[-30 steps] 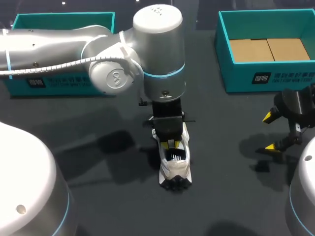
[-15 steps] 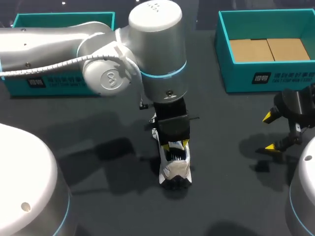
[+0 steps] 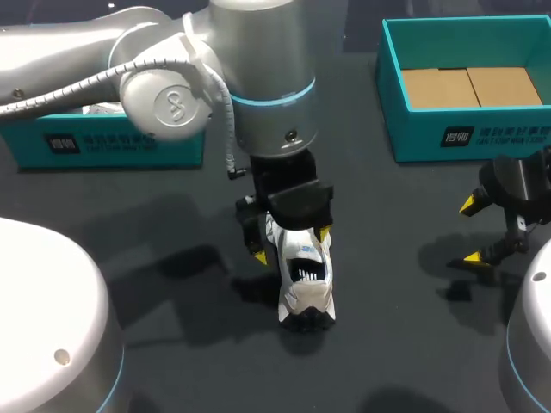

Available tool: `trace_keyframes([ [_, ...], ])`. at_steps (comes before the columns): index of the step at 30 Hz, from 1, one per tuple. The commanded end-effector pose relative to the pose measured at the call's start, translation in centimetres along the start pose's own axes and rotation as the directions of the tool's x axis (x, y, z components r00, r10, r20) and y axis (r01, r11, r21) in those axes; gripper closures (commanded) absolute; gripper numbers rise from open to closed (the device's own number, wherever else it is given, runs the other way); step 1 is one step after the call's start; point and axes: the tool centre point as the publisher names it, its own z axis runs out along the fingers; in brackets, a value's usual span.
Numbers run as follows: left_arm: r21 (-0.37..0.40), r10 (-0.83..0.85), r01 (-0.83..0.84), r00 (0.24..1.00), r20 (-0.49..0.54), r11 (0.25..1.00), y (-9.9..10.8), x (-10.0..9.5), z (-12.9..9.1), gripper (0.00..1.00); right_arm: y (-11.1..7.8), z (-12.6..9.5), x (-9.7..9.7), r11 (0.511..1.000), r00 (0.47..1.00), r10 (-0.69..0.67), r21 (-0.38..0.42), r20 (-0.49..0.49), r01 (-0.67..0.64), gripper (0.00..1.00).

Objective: Take the shoe out of the shoebox, open the shoe tongue, remove and reinsert the insole, then place the shoe into the shoebox

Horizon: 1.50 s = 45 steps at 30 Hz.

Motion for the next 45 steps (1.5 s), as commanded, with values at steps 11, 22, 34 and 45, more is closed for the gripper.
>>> trace_keyframes([
  [11,-0.053,-0.598,0.610,0.789,0.143,0.791,-2.6,0.9,-0.4,0.00,0.0,0.0,0.2,1.000,1.000,0.000,0.002,0.004,0.000,0.00],
  [22,-0.039,-0.725,0.740,0.668,0.166,0.672,-3.5,0.8,1.2,0.00,0.0,0.0,0.2,1.000,1.000,0.000,0.002,0.004,0.000,0.00],
  [34,-0.042,-0.788,0.800,0.597,0.152,0.598,-3.8,0.6,1.9,0.00,0.0,0.0,0.2,1.000,1.000,0.000,0.002,0.004,0.000,0.00],
  [45,-0.077,-0.846,0.865,0.501,0.183,0.496,-4.1,-0.8,6.3,0.00,0.0,0.0,0.2,1.000,1.000,0.000,0.002,0.004,0.000,0.00],
])
